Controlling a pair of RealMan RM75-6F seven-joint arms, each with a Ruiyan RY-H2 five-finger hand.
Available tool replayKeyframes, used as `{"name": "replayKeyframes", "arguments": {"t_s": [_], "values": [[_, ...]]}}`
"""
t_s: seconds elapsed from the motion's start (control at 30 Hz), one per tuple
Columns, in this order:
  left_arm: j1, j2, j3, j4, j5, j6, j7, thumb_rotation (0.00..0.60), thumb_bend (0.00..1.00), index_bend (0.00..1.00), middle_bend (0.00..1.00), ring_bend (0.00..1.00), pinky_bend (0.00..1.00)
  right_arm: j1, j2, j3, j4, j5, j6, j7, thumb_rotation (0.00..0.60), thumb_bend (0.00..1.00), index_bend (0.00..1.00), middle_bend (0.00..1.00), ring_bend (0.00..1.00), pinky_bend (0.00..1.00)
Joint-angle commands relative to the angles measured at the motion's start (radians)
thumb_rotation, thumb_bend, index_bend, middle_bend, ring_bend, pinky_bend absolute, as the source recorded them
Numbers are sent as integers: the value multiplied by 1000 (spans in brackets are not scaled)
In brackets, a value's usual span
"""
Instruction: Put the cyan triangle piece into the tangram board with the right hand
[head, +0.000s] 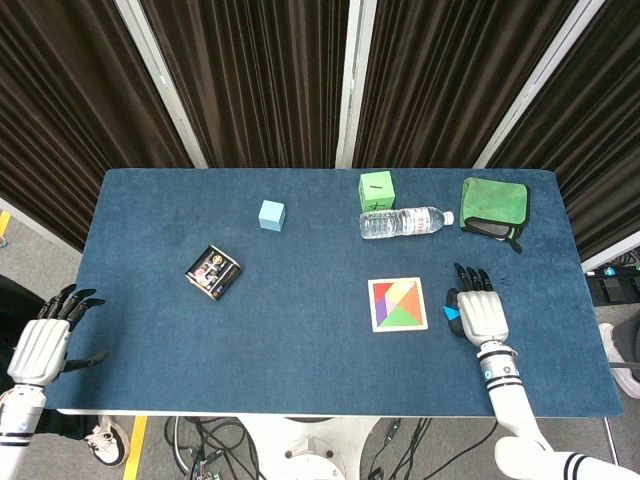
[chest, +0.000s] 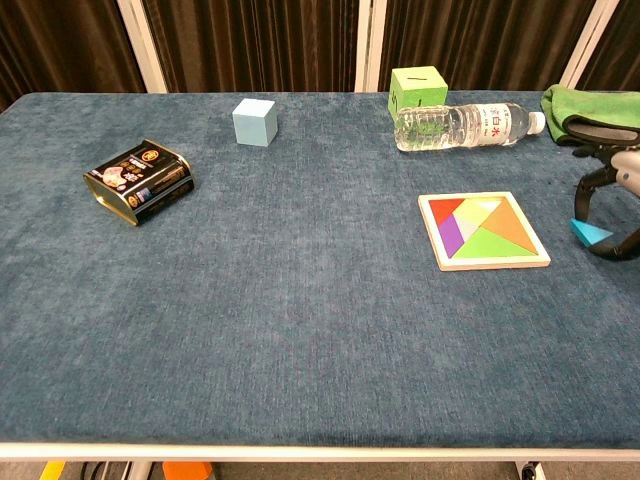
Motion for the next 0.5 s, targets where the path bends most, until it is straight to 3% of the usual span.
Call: {"name": "replayKeyframes", "arguments": {"t_s": [0.03,0.5], "values": [[0,0,0,0,0,-1,0,600,73,255,155,38,149,20,18,15,-9,1,-19,0,600,196,525,0,0,0],[-3,5,-4,-7,-11,-11,13,600,73,255,155,38,149,208,72,62,91,-45,-276,100,600,198,531,0,0,0]]}}
